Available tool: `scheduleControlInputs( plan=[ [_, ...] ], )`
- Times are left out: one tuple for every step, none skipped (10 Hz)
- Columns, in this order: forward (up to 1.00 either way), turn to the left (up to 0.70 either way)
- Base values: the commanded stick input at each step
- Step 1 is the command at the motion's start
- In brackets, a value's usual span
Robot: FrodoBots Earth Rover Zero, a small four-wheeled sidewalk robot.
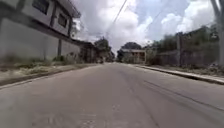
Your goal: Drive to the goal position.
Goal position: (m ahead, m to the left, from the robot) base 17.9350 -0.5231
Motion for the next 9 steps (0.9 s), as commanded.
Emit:
scheduleControlInputs(
  plan=[
    [1.00,0.00],
    [1.00,0.00],
    [1.00,0.00],
    [1.00,0.00],
    [1.00,0.00],
    [1.00,0.00],
    [1.00,0.00],
    [1.00,0.00],
    [1.00,0.00]
  ],
)
